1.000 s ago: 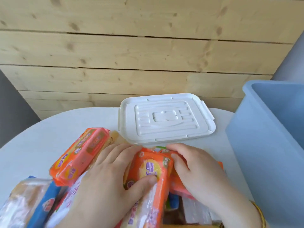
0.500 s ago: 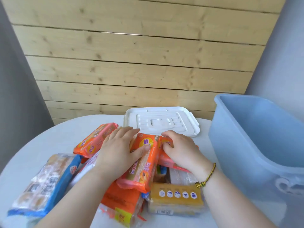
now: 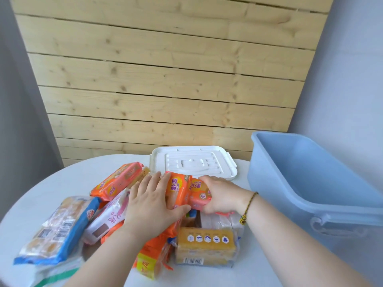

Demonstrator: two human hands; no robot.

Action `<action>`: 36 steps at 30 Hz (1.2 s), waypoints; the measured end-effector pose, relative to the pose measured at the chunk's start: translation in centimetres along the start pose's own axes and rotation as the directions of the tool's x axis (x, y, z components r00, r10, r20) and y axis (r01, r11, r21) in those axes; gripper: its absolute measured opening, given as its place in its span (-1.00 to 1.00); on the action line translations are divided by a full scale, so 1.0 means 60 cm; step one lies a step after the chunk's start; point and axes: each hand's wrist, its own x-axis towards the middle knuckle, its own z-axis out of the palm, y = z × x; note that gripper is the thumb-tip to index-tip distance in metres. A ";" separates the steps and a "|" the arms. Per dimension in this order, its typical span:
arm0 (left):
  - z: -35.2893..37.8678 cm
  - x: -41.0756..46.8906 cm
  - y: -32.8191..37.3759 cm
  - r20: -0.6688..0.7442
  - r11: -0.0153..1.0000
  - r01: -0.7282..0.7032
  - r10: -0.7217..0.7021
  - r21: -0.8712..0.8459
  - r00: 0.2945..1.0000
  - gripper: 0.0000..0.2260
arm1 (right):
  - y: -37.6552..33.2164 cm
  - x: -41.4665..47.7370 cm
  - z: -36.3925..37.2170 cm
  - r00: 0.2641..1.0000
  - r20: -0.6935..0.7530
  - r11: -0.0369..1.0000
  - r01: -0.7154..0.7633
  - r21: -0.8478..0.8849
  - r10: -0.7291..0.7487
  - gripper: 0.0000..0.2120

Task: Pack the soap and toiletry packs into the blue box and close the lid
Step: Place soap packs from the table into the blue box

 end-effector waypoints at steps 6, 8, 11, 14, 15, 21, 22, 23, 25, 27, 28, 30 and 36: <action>-0.012 -0.008 -0.004 0.054 1.000 -0.030 0.030 0.007 0.998 0.03 | -0.003 -0.025 -0.015 0.996 -0.091 0.983 0.007 -0.186 -0.024 -0.44; -0.021 -0.005 -0.006 0.070 1.000 -0.022 0.022 -0.010 0.997 0.03 | 0.001 -0.040 -0.036 0.992 -0.120 0.974 0.002 -0.228 -0.030 -0.43; -0.020 -0.003 -0.005 0.060 0.999 -0.022 0.020 0.025 0.998 0.03 | 0.011 -0.056 -0.063 0.985 -0.169 0.982 0.003 -0.188 -0.035 -0.36; -0.012 -0.003 0.005 0.058 0.995 -0.034 0.029 0.092 0.998 0.03 | 0.017 -0.060 -0.070 0.979 -0.203 0.993 0.005 -0.118 -0.029 -0.29; -0.012 -0.002 0.008 0.068 0.995 -0.030 0.023 0.095 0.997 0.04 | 0.020 -0.061 -0.072 0.978 -0.208 0.997 0.003 -0.074 -0.018 -0.26; -0.037 0.013 0.018 0.142 0.986 -0.019 -0.005 0.168 0.990 0.01 | 0.044 -0.079 -0.111 0.961 -0.276 0.948 0.085 0.305 0.003 -0.22; -0.039 0.017 0.023 0.166 0.977 -0.026 -0.010 0.210 0.986 -0.05 | 0.050 -0.080 -0.115 0.959 -0.283 0.946 0.094 0.309 -0.003 -0.23; -0.039 0.022 0.028 0.188 0.967 -0.037 -0.011 0.252 0.982 -0.11 | 0.054 -0.081 -0.117 0.960 -0.281 0.950 0.094 0.296 -0.008 -0.23; -0.040 0.035 0.037 0.234 0.944 -0.065 -0.013 0.323 0.972 -0.15 | 0.061 -0.079 -0.112 0.964 -0.265 0.965 0.082 0.250 -0.013 -0.23; -0.045 0.051 0.044 0.305 0.902 -0.107 -0.028 0.419 0.952 -0.17 | 0.068 -0.077 -0.104 0.970 -0.245 0.974 0.063 0.219 -0.008 -0.24; -0.048 0.058 0.048 0.346 0.877 -0.129 -0.045 0.463 0.937 -0.19 | 0.071 -0.076 -0.101 0.972 -0.236 0.976 0.057 0.212 -0.006 -0.24; -0.053 0.065 0.057 0.407 0.849 -0.158 -0.073 0.505 0.910 -0.27 | 0.074 -0.077 -0.100 0.973 -0.230 0.974 0.059 0.217 -0.008 -0.24; -0.046 0.061 0.054 0.340 0.916 -0.110 -0.030 0.386 0.940 -0.59 | 0.085 -0.097 -0.124 0.954 -0.301 0.955 0.087 0.284 0.003 -0.22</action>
